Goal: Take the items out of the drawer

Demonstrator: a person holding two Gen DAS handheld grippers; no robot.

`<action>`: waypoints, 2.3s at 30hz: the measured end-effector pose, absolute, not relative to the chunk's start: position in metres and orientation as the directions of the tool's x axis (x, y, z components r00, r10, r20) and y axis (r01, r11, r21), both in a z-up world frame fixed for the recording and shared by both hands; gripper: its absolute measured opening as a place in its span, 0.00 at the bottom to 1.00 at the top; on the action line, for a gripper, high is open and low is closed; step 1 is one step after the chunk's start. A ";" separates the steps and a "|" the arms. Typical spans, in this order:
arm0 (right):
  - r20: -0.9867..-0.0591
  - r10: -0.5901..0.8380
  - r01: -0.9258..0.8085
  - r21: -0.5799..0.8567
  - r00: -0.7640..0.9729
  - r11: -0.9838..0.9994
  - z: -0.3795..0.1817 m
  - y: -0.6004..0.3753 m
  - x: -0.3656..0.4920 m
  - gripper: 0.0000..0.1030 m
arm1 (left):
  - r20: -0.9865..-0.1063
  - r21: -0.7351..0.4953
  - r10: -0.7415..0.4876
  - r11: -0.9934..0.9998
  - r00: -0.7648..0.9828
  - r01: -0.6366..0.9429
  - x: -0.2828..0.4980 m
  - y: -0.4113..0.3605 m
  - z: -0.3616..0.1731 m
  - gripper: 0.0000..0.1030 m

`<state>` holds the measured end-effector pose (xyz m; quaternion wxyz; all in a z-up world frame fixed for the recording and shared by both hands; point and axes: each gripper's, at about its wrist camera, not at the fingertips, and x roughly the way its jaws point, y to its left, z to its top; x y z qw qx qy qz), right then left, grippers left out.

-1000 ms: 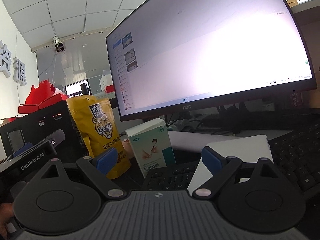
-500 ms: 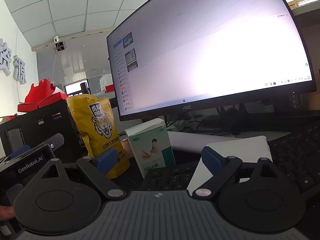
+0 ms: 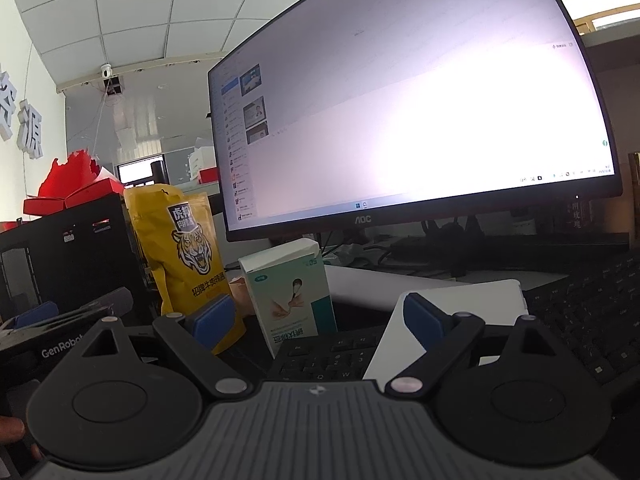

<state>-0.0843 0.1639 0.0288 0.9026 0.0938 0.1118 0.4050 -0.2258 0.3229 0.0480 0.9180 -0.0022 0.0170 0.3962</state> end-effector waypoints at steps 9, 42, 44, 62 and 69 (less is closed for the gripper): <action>-0.137 0.750 -0.717 0.225 0.647 0.659 0.029 0.168 -0.088 0.88 | -0.061 0.018 0.750 0.661 0.659 -0.750 -0.224 0.321 0.047 1.00; -0.185 0.758 -0.735 0.187 0.625 0.652 0.025 0.177 -0.089 0.88 | -0.104 0.037 0.744 0.666 0.660 -0.745 -0.217 0.319 0.043 1.00; -0.184 0.758 -0.735 0.188 0.625 0.652 0.024 0.177 -0.090 0.88 | -0.105 0.038 0.743 0.667 0.661 -0.744 -0.217 0.319 0.044 1.00; -0.199 0.750 -0.728 0.183 0.631 0.661 0.023 0.179 -0.089 0.88 | -0.118 0.040 0.746 0.663 0.655 -0.747 -0.215 0.321 0.041 1.00; -0.217 0.743 -0.722 0.177 0.634 0.668 0.022 0.181 -0.089 0.88 | -0.124 0.040 0.741 0.668 0.660 -0.743 -0.214 0.321 0.040 1.00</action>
